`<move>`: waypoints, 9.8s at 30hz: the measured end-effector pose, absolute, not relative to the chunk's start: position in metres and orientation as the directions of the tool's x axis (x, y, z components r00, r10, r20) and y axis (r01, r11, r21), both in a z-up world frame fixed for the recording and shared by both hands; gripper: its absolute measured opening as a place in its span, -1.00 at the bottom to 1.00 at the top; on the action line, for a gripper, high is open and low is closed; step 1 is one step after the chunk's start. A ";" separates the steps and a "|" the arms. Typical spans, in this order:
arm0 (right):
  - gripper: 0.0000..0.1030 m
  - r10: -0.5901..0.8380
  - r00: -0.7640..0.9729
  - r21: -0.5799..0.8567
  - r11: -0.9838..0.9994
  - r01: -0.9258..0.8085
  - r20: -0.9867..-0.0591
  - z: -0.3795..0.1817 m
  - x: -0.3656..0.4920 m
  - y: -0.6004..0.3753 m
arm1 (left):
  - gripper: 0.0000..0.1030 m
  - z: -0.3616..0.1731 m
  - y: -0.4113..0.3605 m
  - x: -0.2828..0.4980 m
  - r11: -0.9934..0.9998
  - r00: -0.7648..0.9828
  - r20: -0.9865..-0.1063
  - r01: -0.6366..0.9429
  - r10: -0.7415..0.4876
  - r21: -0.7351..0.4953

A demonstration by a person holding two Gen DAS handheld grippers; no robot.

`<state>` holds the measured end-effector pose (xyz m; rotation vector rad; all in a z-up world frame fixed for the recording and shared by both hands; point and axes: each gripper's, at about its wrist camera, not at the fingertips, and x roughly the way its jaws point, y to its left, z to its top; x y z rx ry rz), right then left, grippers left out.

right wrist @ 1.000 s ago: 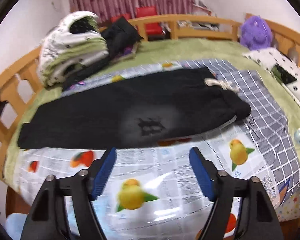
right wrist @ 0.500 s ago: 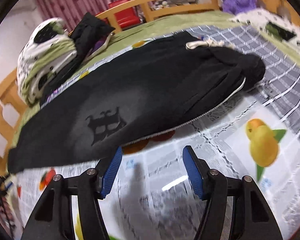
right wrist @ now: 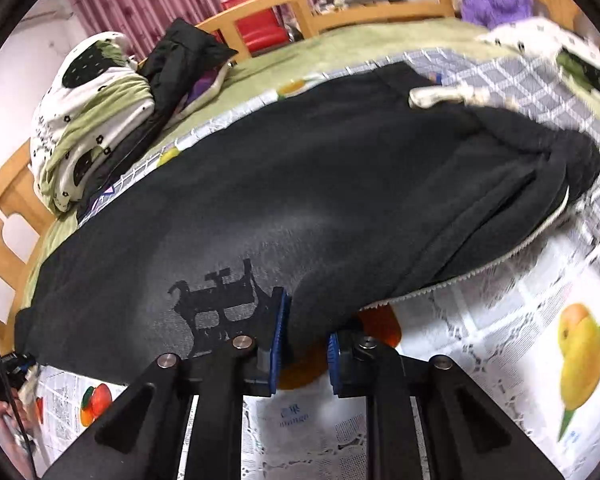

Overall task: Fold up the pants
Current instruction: 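Lift the held edge with both grippers and fold it over the pants, then lower the folded edge with both grippers and press it flat, then open both grippers and lift them off the folded pants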

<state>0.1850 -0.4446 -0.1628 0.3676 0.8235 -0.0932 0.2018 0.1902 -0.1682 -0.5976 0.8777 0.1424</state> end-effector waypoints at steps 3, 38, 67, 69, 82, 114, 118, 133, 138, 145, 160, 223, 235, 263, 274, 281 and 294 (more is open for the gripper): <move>-0.70 0.063 0.693 0.276 0.940 0.202 -0.718 -0.146 0.191 -0.443 | -0.85 -0.148 0.186 0.204 0.864 0.670 -0.737 -0.316 -0.089 -0.391; 0.12 -0.015 0.696 0.129 0.980 0.154 -0.718 -0.101 0.327 -0.452 | 0.25 -0.090 0.143 0.318 0.972 0.733 -0.676 -0.206 0.074 -0.117; -0.81 0.071 0.673 0.413 0.835 0.363 -0.736 -0.175 0.293 -0.501 | -0.78 -0.153 0.205 0.283 0.823 0.690 -0.719 -0.362 -0.079 -0.437; -0.85 0.095 0.707 0.456 0.822 0.341 -0.701 -0.155 0.277 -0.511 | -0.78 -0.129 0.198 0.268 0.847 0.702 -0.706 -0.315 -0.095 -0.428; -0.87 -0.005 0.635 0.300 0.879 0.372 -0.772 -0.131 0.146 -0.531 | -0.77 -0.141 0.177 0.139 0.895 0.628 -0.763 -0.237 -0.155 -0.377; 0.02 -0.072 0.668 0.033 0.989 0.142 -0.741 -0.114 0.209 -0.406 | -0.09 -0.100 0.197 0.153 0.959 0.633 -0.773 -0.198 -0.033 -0.203; 0.09 -0.002 0.695 0.045 0.998 0.050 -0.719 -0.111 0.256 -0.397 | -0.09 -0.102 0.192 0.178 0.960 0.637 -0.770 -0.196 -0.029 -0.198; -0.91 0.075 0.605 -0.116 0.956 -0.271 -0.793 -0.168 0.343 -0.335 | -0.09 -0.118 0.212 0.222 0.966 0.646 -0.763 -0.221 0.041 -0.136; -0.87 0.073 0.608 -0.112 0.959 -0.261 -0.791 -0.170 0.343 -0.337 | -0.09 -0.120 0.244 0.255 0.956 0.631 -0.768 -0.277 0.109 -0.092; -0.96 0.120 0.573 -0.065 0.954 -0.292 -0.811 -0.178 0.345 -0.341 | -0.12 -0.143 0.260 0.299 0.946 0.580 -0.801 -0.320 0.150 -0.055; -0.54 0.154 0.629 -0.021 0.965 -0.261 -0.762 -0.151 0.350 -0.342 | -0.27 -0.144 0.277 0.281 0.931 0.617 -0.774 -0.348 0.141 -0.108; -0.97 0.180 0.535 -0.136 0.856 -0.498 -0.825 -0.157 0.349 -0.319 | -0.53 -0.145 0.273 0.268 0.938 0.636 -0.759 -0.331 0.138 -0.107; 0.09 0.060 0.680 -0.250 0.904 -0.348 -0.731 -0.138 0.322 -0.349 | -0.50 -0.131 0.259 0.256 0.953 0.642 -0.752 -0.295 0.148 -0.064; 0.05 -0.228 0.610 -0.166 0.973 0.157 -0.759 -0.139 0.266 -0.419 | -0.50 -0.127 0.207 0.135 0.953 0.614 -0.788 -0.205 -0.053 -0.223; 0.11 -0.125 0.678 -0.019 0.987 0.162 -0.724 -0.070 0.168 -0.339 | 0.10 -0.144 0.217 0.104 0.903 0.628 -0.760 -0.213 -0.165 -0.372; 0.11 -0.021 0.691 0.111 0.983 0.145 -0.722 -0.037 0.149 -0.299 | 0.09 -0.162 0.245 0.081 0.848 0.647 -0.740 -0.276 -0.184 -0.452; 0.11 0.097 0.621 0.213 0.970 0.116 -0.778 -0.078 0.147 -0.274 | 0.00 -0.188 0.301 0.103 0.657 0.756 -0.627 -0.378 -0.188 -0.652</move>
